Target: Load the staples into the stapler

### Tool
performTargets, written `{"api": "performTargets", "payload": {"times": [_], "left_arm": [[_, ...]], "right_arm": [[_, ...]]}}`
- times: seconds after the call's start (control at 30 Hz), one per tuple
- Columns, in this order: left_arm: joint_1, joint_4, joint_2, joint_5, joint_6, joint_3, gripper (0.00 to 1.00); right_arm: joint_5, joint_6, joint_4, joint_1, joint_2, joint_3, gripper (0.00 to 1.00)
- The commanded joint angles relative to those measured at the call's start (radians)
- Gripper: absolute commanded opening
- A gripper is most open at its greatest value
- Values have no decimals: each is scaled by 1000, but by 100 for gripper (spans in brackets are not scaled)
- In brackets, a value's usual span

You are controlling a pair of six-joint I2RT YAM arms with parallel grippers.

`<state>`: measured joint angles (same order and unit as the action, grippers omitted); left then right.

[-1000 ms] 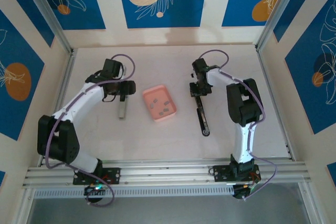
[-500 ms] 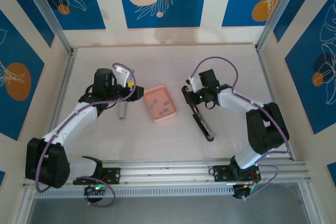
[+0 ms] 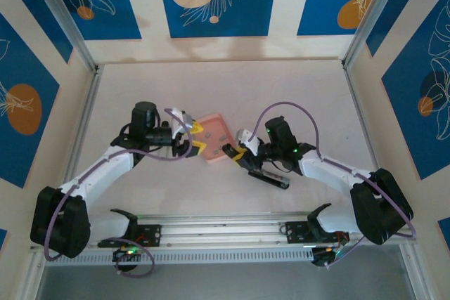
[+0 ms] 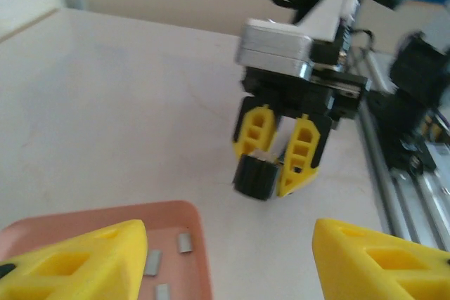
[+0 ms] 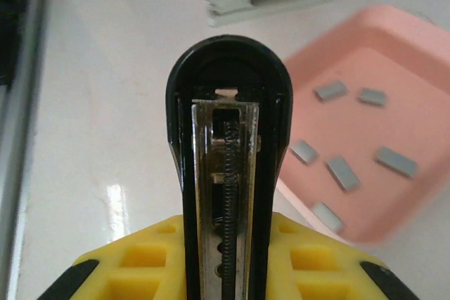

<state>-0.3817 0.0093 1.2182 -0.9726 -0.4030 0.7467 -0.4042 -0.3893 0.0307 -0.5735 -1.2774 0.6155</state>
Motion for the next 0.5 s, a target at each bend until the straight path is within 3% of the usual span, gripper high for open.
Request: {"api": "performTargets", "payload": {"times": [0.0,0.23,0.47], "left_arm": [[-59,-88,-13,-61,-203,3,64],[-153,-129,38,-23,-241,14,63],[-185,-90,57,-9,-208,2,47]], "right_arm": [[-59,-69,99,-49,30,-4,15],[-50,-36,163,-118,9,5,15],[-49,-5,210,-148,4,6,15]]}}
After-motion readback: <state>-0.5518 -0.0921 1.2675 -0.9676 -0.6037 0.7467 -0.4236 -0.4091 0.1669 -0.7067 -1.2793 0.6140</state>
